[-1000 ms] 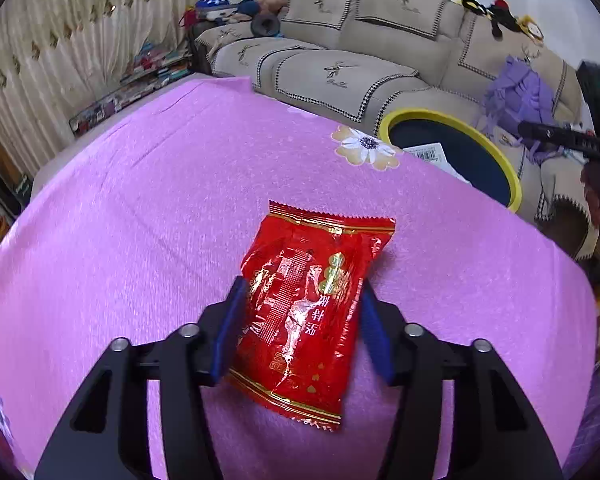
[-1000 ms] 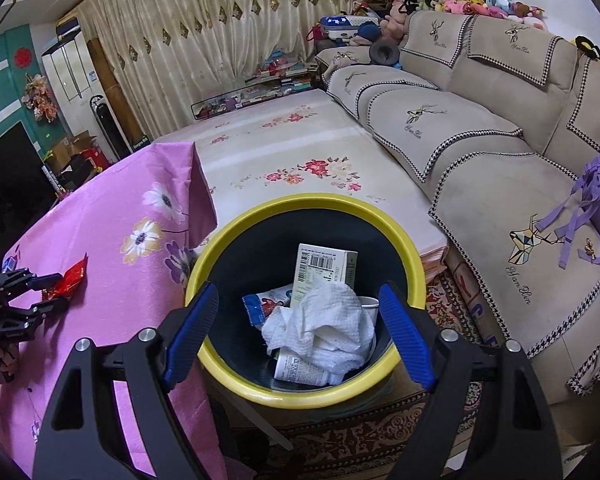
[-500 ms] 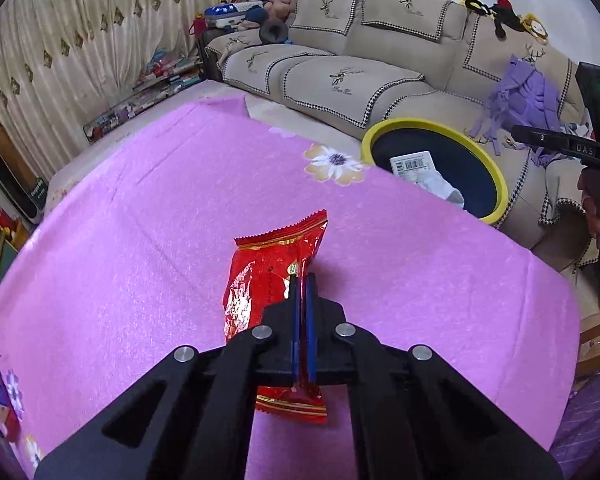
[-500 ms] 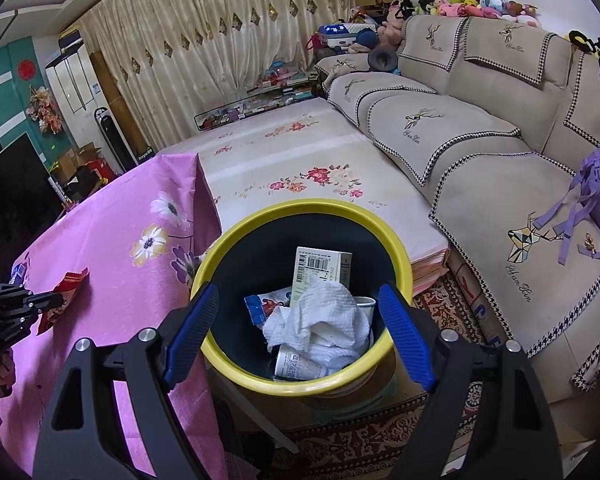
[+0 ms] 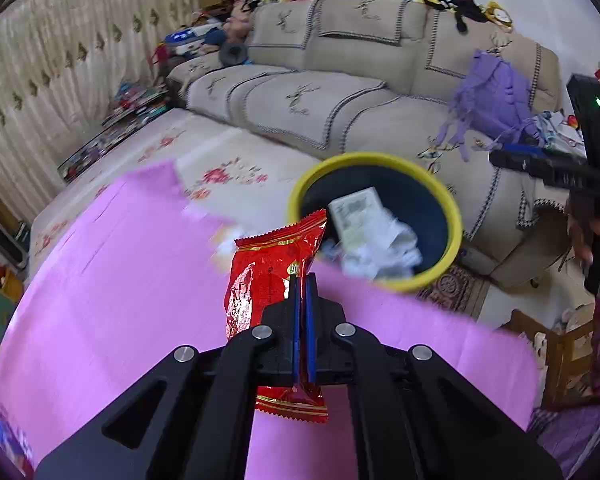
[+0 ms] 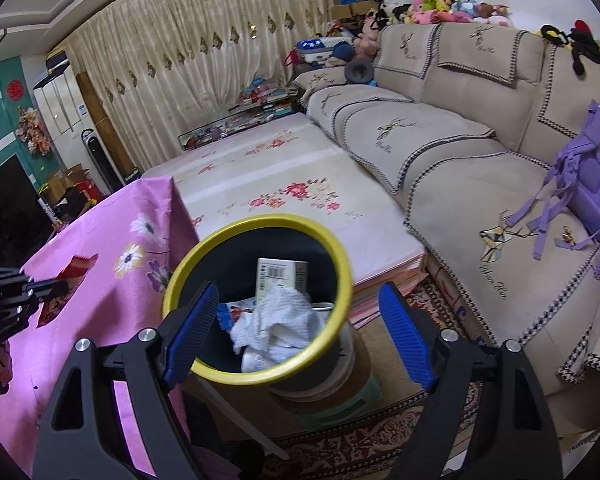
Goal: Collect trash
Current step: 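Carry the red packet over the bin and open the left gripper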
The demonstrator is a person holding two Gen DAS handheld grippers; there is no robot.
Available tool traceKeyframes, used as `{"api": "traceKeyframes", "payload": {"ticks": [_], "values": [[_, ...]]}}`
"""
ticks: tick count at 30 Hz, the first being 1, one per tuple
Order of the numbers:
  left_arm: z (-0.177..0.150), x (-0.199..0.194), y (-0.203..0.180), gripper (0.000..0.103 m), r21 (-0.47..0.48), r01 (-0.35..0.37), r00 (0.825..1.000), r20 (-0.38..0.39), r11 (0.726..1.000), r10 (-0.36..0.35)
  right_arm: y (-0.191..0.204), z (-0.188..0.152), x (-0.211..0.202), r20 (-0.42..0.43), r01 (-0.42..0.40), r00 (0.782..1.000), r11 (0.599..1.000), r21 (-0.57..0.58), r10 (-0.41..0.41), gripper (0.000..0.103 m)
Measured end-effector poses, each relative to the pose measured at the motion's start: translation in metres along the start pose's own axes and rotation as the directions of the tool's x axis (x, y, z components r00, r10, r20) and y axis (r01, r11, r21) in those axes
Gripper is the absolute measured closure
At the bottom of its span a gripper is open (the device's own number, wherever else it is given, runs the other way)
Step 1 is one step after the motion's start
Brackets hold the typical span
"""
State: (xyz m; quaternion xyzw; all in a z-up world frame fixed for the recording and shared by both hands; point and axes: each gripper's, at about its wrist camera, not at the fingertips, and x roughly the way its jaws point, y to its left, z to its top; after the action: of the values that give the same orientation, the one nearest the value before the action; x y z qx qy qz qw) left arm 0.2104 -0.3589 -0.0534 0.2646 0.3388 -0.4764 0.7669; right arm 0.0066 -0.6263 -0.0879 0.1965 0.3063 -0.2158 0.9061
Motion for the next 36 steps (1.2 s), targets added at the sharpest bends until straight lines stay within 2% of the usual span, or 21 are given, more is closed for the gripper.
{"api": "traceKeyframes", "payload": {"ticks": [7,14,20,27,28,29,30,31,34,36], "values": [[0.055,0.050,-0.045,0.100,0.036,0.071,0.997,-0.002,0.997,-0.071,-0.025,-0.004,-0.014,0.012,0.043,0.999,0.999,0.022,-0.044,0.025],[0.094,0.114,-0.074,0.100,0.051,0.073,0.996,-0.045,0.996,-0.071,-0.042,-0.013,-0.018,0.004,0.058,0.998,0.997,0.051,-0.059,0.025],[0.110,0.155,-0.094,0.099,0.059,0.074,0.994,-0.083,0.996,-0.069,-0.049,-0.019,-0.020,0.000,0.056,0.998,0.996,0.065,-0.056,0.025],[0.108,0.183,-0.106,0.095,0.053,0.069,0.992,-0.114,0.996,-0.063,-0.051,-0.021,-0.020,-0.005,0.051,0.999,0.997,0.064,-0.051,0.025],[0.108,0.186,-0.106,0.087,0.051,0.067,0.991,-0.120,0.996,-0.061,-0.051,-0.021,-0.020,-0.005,0.052,0.999,0.997,0.065,-0.051,0.025],[0.107,0.187,-0.106,0.069,0.048,0.064,0.991,-0.123,0.997,-0.058,-0.051,-0.021,-0.020,-0.005,0.052,0.999,0.996,0.067,-0.052,0.025],[0.107,0.189,-0.106,0.056,0.043,0.058,0.991,-0.125,0.997,-0.052,-0.050,-0.021,-0.020,-0.006,0.053,0.999,0.996,0.068,-0.052,0.025],[0.107,0.189,-0.106,0.037,0.034,0.052,0.992,-0.120,0.998,-0.048,-0.049,-0.021,-0.021,-0.006,0.054,0.999,0.996,0.068,-0.053,0.025],[0.104,0.182,-0.105,0.035,0.019,0.050,0.994,-0.103,0.999,-0.047,-0.047,-0.022,-0.026,-0.002,0.055,0.998,0.997,0.061,-0.055,0.025],[0.101,0.172,-0.101,0.029,-0.007,0.048,0.994,-0.099,0.999,-0.049,-0.044,-0.024,-0.030,0.000,0.054,0.999,0.997,0.055,-0.054,0.025]]}}
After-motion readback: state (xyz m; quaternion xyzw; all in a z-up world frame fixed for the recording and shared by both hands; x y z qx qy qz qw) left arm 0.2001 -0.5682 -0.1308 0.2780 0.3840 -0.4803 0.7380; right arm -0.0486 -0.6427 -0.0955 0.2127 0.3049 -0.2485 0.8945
